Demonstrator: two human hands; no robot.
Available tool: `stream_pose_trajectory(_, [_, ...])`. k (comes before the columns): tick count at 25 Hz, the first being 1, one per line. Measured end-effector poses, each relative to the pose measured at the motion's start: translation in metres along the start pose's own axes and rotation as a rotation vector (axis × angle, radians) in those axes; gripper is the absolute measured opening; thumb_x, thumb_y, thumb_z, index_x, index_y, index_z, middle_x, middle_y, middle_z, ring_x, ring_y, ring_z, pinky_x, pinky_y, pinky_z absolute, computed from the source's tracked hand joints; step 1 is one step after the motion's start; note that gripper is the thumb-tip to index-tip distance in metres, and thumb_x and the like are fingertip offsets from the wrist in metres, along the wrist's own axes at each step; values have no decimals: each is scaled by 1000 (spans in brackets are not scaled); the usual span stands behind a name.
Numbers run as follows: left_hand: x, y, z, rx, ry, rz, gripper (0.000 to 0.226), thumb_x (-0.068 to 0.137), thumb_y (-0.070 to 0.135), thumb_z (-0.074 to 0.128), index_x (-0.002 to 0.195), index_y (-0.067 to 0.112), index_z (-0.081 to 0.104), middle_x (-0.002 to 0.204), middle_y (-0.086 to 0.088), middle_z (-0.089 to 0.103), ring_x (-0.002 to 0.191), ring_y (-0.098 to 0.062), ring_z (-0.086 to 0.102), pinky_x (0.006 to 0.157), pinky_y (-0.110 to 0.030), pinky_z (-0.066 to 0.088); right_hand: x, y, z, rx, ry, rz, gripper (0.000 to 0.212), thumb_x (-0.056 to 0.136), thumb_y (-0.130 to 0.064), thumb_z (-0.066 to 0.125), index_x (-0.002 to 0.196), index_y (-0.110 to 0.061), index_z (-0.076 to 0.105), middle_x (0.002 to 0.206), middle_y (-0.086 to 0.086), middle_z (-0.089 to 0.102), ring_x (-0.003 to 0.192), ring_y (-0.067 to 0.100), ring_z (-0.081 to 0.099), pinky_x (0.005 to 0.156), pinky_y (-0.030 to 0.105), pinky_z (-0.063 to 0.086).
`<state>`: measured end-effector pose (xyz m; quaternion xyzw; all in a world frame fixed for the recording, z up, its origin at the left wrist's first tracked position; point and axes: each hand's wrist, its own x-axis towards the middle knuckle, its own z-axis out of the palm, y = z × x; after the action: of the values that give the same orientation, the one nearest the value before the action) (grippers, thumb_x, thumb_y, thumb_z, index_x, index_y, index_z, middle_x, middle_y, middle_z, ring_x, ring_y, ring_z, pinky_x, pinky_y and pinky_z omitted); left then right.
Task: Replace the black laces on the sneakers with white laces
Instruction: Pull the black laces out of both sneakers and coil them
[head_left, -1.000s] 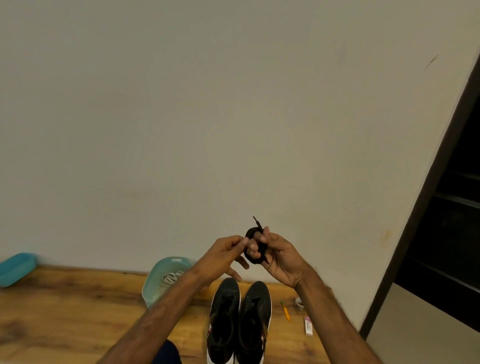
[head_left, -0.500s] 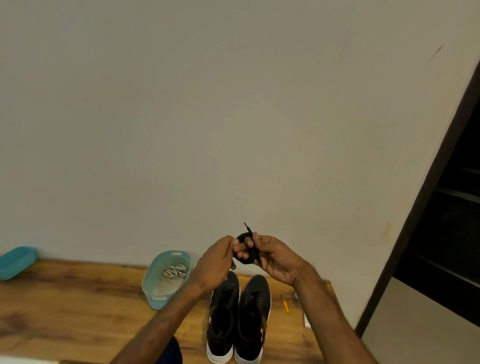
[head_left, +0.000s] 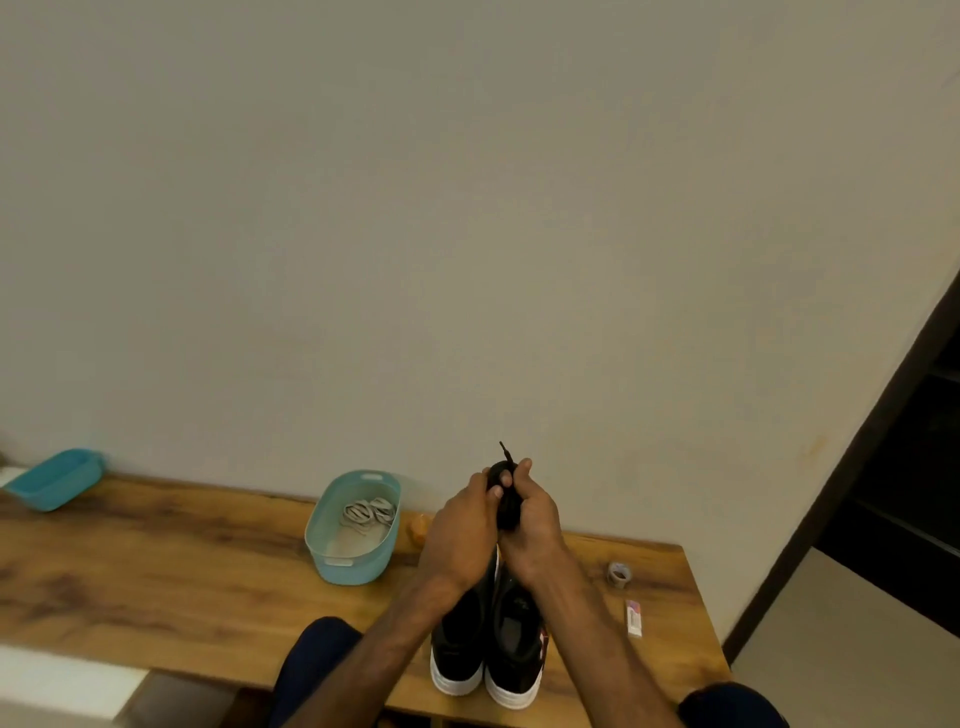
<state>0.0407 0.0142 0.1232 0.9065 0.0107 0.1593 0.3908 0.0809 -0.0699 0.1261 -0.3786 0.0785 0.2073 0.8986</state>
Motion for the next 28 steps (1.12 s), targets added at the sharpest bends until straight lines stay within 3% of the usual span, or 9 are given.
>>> stream_pose_trajectory(4, [0, -4, 13, -27, 18, -87, 33, 107, 34, 30, 104, 20, 59, 93, 7, 63, 82, -8, 59, 67, -19, 42, 15, 18, -10, 33, 18, -64, 45, 101, -44, 45, 75, -10, 60, 88, 9, 70, 90, 23, 65, 93, 40, 49])
stream_pose_trajectory(6, [1, -6, 14, -115, -60, -111, 42, 105, 45, 28, 103, 18, 60, 95, 1, 64, 84, -10, 62, 69, -20, 45, 20, 23, -17, 10, 12, -74, 44, 100, -46, 47, 85, -8, 65, 85, 8, 69, 90, 22, 65, 91, 38, 49])
stream_pose_trajectory(9, [1, -13, 17, -110, -189, -108, 43, 102, 53, 32, 113, 17, 54, 105, -3, 59, 92, -12, 62, 81, -29, 52, 24, 30, -29, 22, -43, -38, 44, 99, -49, 48, 78, -13, 61, 81, 7, 62, 85, 20, 63, 84, 35, 49])
stream_pose_trajectory(14, [8, -31, 7, 76, -354, -37, 31, 105, 35, 38, 110, 9, 55, 103, -9, 62, 91, -19, 62, 82, -38, 52, 25, 37, -48, 46, -139, 56, 37, 82, -51, 65, 82, -14, 63, 86, 6, 59, 77, 13, 61, 78, 30, 55])
stream_pose_trajectory(18, [6, -54, -23, -146, -585, -71, 14, 106, 24, 38, 112, 20, 51, 95, 4, 60, 84, -7, 56, 73, -17, 45, 24, 23, -68, -290, -278, 161, 28, 93, -34, 53, 98, -14, 72, 101, 8, 69, 90, 18, 68, 88, 40, 50])
stream_pose_trajectory(22, [-5, -72, -4, -394, -552, -168, 25, 105, 19, 42, 128, 19, 52, 120, -5, 63, 114, -12, 59, 99, -30, 49, 33, 39, -72, -310, -237, 181, 30, 94, -31, 54, 111, -9, 64, 110, 13, 66, 91, 19, 64, 75, 36, 56])
stream_pose_trajectory(23, [-6, -77, 0, -448, -556, -221, 25, 105, 20, 42, 127, 16, 54, 118, -5, 64, 111, -10, 61, 95, -29, 52, 36, 43, -73, -289, -221, 186, 33, 92, -33, 57, 113, -8, 62, 104, 12, 65, 86, 17, 65, 74, 36, 56])
stream_pose_trajectory(25, [-7, -83, -3, -455, -630, -287, 24, 106, 26, 41, 116, 12, 56, 93, 3, 63, 78, 1, 60, 68, -21, 50, 37, 46, -80, -283, -240, 213, 33, 86, -32, 62, 107, -7, 63, 96, 12, 65, 80, 17, 68, 78, 38, 57])
stream_pose_trajectory(28, [-9, -100, -14, -341, -779, -299, 25, 105, 35, 39, 103, 15, 54, 81, 3, 52, 65, -4, 46, 56, -21, 39, 40, 41, -97, -399, -359, 306, 22, 89, -21, 64, 104, -5, 67, 107, 17, 67, 100, 28, 68, 95, 43, 52])
